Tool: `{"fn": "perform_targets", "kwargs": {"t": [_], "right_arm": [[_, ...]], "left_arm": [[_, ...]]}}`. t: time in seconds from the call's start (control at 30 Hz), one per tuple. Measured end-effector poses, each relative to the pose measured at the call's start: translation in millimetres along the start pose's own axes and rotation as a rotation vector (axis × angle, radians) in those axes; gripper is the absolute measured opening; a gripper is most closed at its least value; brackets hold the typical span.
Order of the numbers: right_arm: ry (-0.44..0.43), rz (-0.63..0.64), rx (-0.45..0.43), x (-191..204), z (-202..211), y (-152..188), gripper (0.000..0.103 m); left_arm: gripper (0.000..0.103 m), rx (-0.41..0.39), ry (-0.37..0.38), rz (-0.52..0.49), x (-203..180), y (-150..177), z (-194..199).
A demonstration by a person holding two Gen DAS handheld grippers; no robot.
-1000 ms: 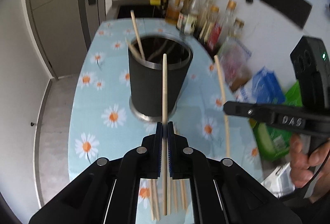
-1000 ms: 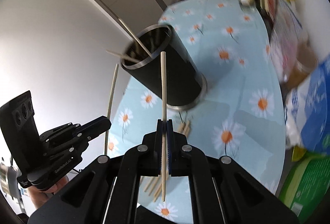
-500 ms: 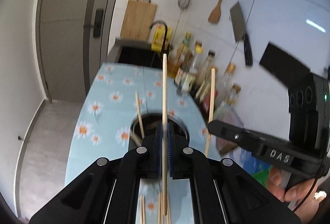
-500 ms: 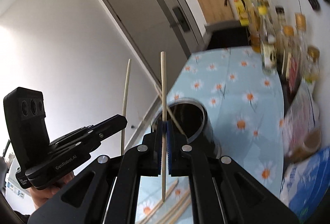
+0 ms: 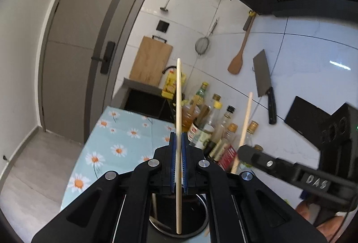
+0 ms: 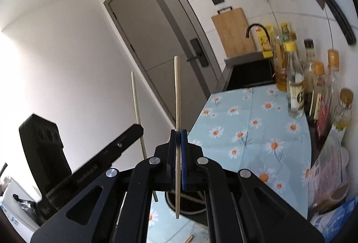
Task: Organize utensils
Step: 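Lift both held chopsticks and carry them over the black holder, then lower the chopsticks into the holder and open both grippers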
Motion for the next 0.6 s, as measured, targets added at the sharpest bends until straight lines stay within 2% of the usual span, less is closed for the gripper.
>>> {"fn": "perform_targets", "kwargs": {"t": [0.13, 0.27, 0.6], "right_arm": [[0.015, 0.03, -0.038, -0.2, -5.6, -8.4, 0.004], [0.019, 0.056, -0.074, -2.3, -12.3, -11.7, 0.004], [0.045, 0.081, -0.064, -16.7, -28.1, 4.7, 0.004]], "left_arm": [[0.004, -0.083, 0.006, 0.006, 1.9, -6.3, 0.0], [0.004, -0.113, 0.018, 0.013, 0.2, -7.3, -4.0], [0.004, -0.084, 0.044, 0.038, 5.7, 14.8, -19.8]]}}
Point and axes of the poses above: each gripper's, at about its wrist camera, not at the fingertips, and z roughly against the way its jaws point, x to its left, y to its underside, the point moved 8 cm from there along -z, roughly the way its jaws point, and after that the axes turned 9 degrees about -y, right-handed, at the moved point
